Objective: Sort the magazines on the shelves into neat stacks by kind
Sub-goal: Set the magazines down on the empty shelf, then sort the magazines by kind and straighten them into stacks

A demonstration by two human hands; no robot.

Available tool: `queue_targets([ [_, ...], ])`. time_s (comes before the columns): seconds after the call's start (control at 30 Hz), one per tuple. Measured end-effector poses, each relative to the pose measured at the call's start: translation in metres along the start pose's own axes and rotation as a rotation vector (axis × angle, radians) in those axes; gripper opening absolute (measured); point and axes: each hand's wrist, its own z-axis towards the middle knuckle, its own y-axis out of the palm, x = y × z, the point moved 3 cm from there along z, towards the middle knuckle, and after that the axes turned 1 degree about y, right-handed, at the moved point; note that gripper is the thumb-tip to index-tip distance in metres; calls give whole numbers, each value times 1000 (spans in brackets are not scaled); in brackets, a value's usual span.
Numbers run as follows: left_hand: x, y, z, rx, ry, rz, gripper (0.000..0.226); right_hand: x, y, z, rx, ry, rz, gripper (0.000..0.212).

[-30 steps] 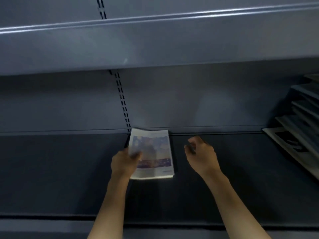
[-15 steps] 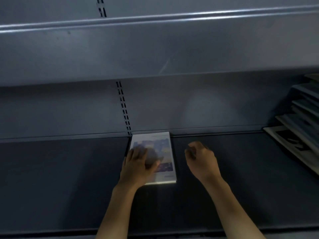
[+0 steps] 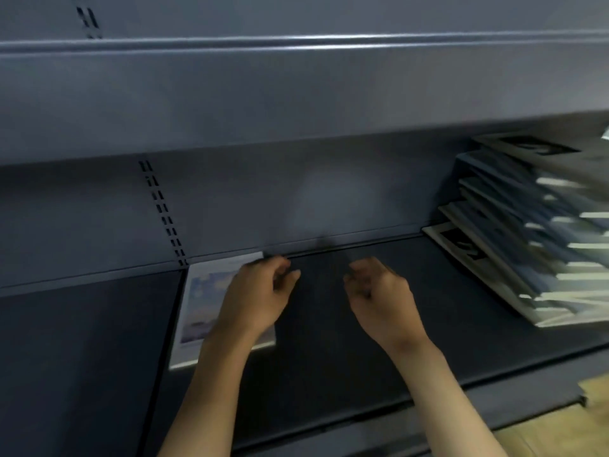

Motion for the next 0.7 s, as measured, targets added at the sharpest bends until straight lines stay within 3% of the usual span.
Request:
queue_targets([
  [0.3, 145, 32, 1, -5, 109, -222, 21, 40, -120, 1, 190, -22, 51, 11],
  [0.53, 236, 76, -16, 0, -50, -326, 13, 94, -205, -17, 163, -88, 9, 20],
  [0.7, 275, 91, -21, 15, -82, -299, 14, 130, -249, -14, 153, -95, 35, 12],
])
